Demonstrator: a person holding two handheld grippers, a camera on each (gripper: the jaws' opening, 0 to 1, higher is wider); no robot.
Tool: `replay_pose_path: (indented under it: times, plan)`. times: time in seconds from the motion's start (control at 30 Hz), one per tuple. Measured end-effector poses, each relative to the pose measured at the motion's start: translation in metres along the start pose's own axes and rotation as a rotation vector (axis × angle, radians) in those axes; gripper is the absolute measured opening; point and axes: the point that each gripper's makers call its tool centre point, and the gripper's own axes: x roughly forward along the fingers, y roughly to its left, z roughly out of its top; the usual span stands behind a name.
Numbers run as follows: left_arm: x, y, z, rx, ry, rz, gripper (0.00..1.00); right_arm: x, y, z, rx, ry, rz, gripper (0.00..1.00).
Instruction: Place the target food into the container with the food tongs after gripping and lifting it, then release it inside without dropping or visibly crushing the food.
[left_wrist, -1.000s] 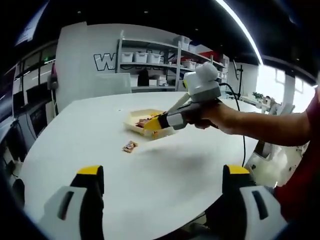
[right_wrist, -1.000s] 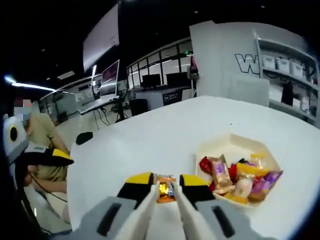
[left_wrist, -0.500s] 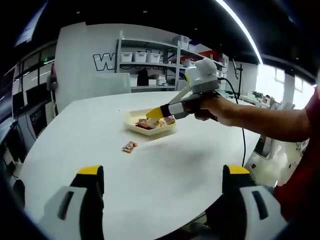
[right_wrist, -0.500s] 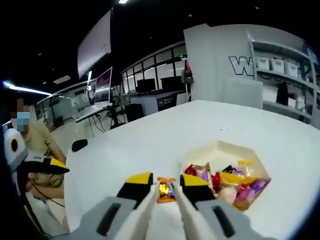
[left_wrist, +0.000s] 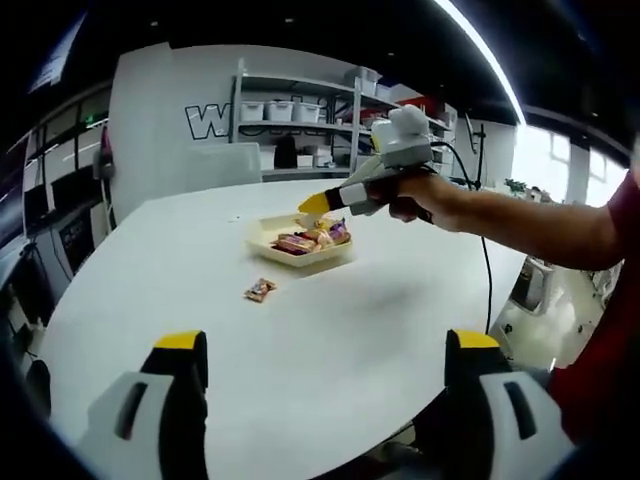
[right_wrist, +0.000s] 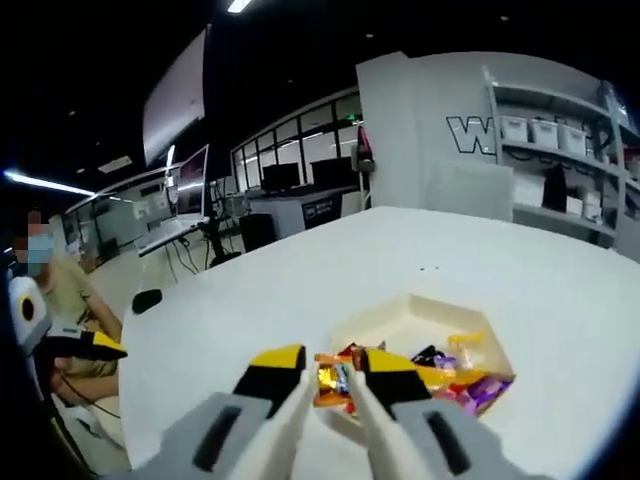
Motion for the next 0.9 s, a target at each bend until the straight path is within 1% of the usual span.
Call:
replay_pose_path:
  times: [0.47,0.9]
  plan:
    - [0.002,0.005,0.001,0.003,0.006,0.002,0.96,0.007,-0.028,0.014,0.004,-0.004,-0.035,0.16]
    - [0.003,0.009,0.001,0.004,0.01,0.007,0.96,0.016,-0.045,0.012,0.006,0.003,-0.056,0.16]
